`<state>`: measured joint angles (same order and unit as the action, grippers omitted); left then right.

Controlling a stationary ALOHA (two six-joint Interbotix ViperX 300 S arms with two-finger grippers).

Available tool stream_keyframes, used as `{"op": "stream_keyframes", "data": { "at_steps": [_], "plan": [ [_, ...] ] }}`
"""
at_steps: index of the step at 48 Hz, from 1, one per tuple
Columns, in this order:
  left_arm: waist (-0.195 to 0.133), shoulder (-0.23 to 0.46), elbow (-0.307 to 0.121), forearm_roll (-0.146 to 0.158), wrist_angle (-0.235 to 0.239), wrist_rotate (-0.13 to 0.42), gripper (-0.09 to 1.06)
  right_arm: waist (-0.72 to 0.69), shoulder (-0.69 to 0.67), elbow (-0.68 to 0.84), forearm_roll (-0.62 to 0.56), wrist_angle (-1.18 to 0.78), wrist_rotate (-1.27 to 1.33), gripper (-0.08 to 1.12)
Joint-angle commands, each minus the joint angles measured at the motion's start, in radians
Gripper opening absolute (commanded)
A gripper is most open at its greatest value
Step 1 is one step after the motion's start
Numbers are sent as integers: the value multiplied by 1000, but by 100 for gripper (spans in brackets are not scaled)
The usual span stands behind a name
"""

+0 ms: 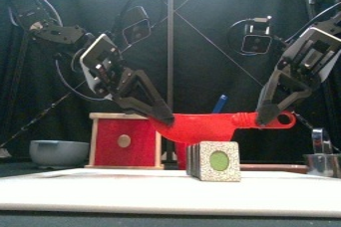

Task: Place sushi on board then cut the sushi with the knife then place the pieces on the plate
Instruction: Cut the sushi into 4 pieces

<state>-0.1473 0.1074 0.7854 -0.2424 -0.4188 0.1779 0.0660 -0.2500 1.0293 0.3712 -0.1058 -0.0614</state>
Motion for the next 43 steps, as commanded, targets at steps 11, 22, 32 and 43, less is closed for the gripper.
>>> {"op": "stream_keyframes", "data": {
  "at_steps": [11,22,32,43],
  "plan": [
    [-25,-9,-28,-21,5,0,44,-15,-6,-11,6,-3,3,39],
    [-28,2,-28,-32,5,0,44,-15,-2,-11,6,-3,3,39],
    [-32,3,-28,-32,12,0,44,-15,2,-12,6,-3,3,39],
    [-32,11,-28,-37,21,0,44,-17,23,-15,11,-2,3,39]
  ]
}}
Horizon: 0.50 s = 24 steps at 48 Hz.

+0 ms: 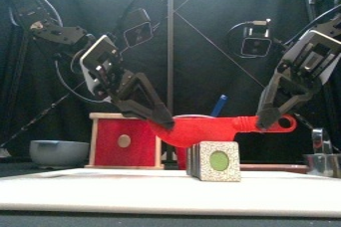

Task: Place sushi on board then cut the sushi with the knife then place the pieces on the plate
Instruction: Cut the sushi into 4 pieces

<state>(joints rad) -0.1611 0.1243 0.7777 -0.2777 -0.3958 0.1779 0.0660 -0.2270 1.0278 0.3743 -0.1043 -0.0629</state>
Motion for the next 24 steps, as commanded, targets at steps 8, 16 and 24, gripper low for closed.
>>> {"op": "stream_keyframes", "data": {
  "at_steps": [8,16,24],
  "plan": [
    [-11,9,-20,-3,0,2,44,-17,25,-18,14,-5,5,39],
    [-8,43,-18,-3,-2,3,44,-17,67,-26,29,-3,5,39],
    [-6,72,-26,-3,0,5,44,-17,114,-35,40,-3,5,39]
  ]
}}
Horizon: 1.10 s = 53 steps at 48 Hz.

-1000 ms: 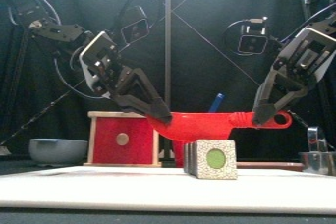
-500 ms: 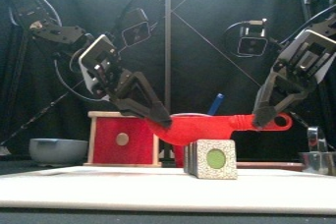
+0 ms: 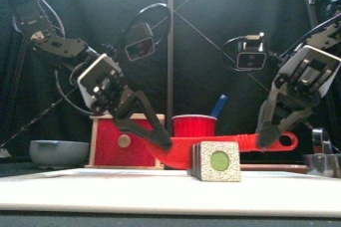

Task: Place sushi on board then cut the sushi with the knife then place the pieces on the plate
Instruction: Cut the sushi into 4 pieces

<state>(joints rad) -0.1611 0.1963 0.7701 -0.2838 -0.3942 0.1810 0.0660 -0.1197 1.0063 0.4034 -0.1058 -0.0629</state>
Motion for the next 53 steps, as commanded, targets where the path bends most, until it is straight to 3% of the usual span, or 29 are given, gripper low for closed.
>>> {"op": "stream_keyframes", "data": {
  "at_steps": [1,12,27,42,47,53],
  "plan": [
    [-6,2,-18,3,-2,2,44,-15,12,-15,11,-2,5,39],
    [-5,6,-17,3,-2,3,44,-25,29,-18,11,-3,3,39],
    [44,8,-20,20,0,5,44,-72,29,-23,-9,-3,2,39],
    [48,-23,-21,32,8,6,44,-72,-9,-26,-9,11,2,39],
    [43,-61,-21,46,8,6,44,-72,-49,-31,-11,37,0,39],
    [41,-115,-20,89,8,6,44,-71,-109,-32,-17,54,2,39]
  ]
}}
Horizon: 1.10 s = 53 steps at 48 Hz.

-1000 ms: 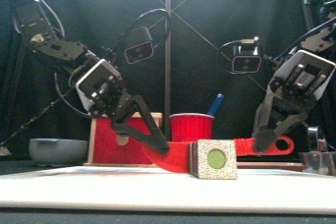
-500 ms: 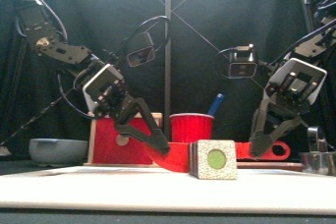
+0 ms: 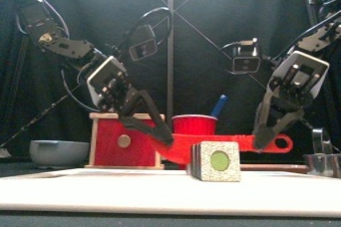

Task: Place sushi on board then cut the sushi with the knife then place the pieces on the plate
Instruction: Cut the sushi into 4 pieces

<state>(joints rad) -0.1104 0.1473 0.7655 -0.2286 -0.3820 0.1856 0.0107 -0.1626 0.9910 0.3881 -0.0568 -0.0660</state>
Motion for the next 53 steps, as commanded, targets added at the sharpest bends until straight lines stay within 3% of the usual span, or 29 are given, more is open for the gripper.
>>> {"op": "stream_keyframes", "data": {
  "at_steps": [1,9,17,29,53],
  "plan": [
    [-9,-74,-15,40,-5,2,44,-17,-75,-15,-2,5,5,39],
    [-28,-110,-14,83,-5,-2,44,-9,-137,-3,3,12,6,39],
    [-64,-97,-12,84,-5,-5,44,11,-150,8,23,15,8,39],
    [-110,-74,-18,60,-5,-8,44,57,-146,9,64,15,8,39],
    [-129,-23,-21,-6,-3,-6,44,81,-84,6,92,15,6,39]
  ]
}}
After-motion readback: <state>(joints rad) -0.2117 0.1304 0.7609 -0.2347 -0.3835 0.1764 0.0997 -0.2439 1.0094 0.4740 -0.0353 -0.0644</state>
